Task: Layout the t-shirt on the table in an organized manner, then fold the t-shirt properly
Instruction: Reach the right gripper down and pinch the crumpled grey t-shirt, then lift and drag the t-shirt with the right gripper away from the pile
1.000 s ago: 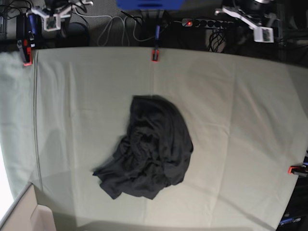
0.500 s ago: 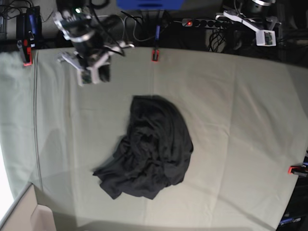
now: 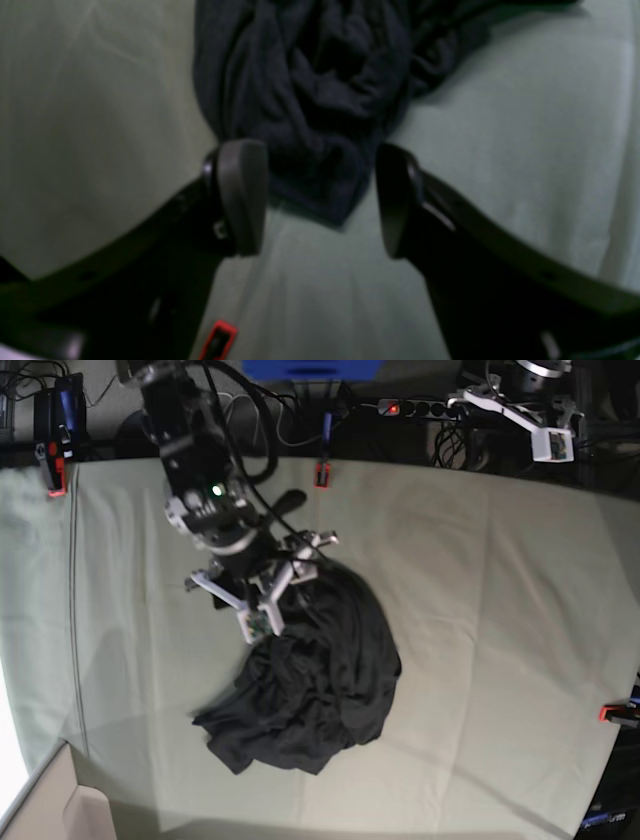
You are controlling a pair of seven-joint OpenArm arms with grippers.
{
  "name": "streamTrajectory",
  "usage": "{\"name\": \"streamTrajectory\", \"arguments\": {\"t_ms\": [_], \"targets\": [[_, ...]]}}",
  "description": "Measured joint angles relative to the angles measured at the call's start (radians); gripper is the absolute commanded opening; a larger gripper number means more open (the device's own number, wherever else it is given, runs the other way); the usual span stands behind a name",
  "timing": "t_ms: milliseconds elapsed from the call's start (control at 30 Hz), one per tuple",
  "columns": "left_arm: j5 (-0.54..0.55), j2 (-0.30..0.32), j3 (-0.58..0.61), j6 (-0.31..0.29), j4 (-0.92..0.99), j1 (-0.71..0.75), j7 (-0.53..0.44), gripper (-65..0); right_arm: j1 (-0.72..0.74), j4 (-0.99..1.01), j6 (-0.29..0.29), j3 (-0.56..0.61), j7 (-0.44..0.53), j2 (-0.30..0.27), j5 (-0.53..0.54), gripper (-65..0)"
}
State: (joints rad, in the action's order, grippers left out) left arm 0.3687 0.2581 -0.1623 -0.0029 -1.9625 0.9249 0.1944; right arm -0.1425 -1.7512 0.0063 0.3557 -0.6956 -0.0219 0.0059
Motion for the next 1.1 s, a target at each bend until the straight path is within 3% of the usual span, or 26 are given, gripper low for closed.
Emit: {"name": "streamTrajectory", "arguments": {"t_ms": [200, 500, 567, 633, 700, 933, 1100], "targets": [[0.000, 0.000, 0.000, -0.001, 0.001, -0.042, -0.001, -24.1, 0.119, 0.145, 0.000, 0.079, 0.008, 0.000, 0.002, -29.8], [0.000, 0.000, -0.002, 0.001, 0.003, -0.077, 0.003, -24.1, 0.188, 0.365, 0.000, 0.094, 0.089, 0.019, 0.001, -30.6], [0.000, 0.000, -0.002, 0.000, 0.003, -0.076, 0.000, -24.1, 0.206, 0.399, 0.000, 0.094, 0.087, 0.020, 0.002, -35.3], [-0.001, 0.000, -0.002, 0.000, 0.004, -0.074, 0.005, -24.1, 0.211, 0.400, 0.000, 0.092, 0.088, 0.019, 0.000, -48.2], [0.000, -0.001, -0.002, 0.000, 0.003, -0.075, 0.004, -24.1, 0.201, 0.370, 0.000, 0.092, 0.079, 0.019, 0.000, -65.0], [0.002, 0.004, -0.003, 0.003, 0.003, -0.101, 0.002, -24.1, 0.055, -0.021, 0.003, 0.004, 0.076, -0.021, -0.002, -65.0], [0.002, -0.001, -0.004, 0.005, 0.003, -0.129, 0.010, -24.1, -0.039, -0.187, 0.004, -0.239, 0.074, -0.039, -0.001, -65.0]]}}
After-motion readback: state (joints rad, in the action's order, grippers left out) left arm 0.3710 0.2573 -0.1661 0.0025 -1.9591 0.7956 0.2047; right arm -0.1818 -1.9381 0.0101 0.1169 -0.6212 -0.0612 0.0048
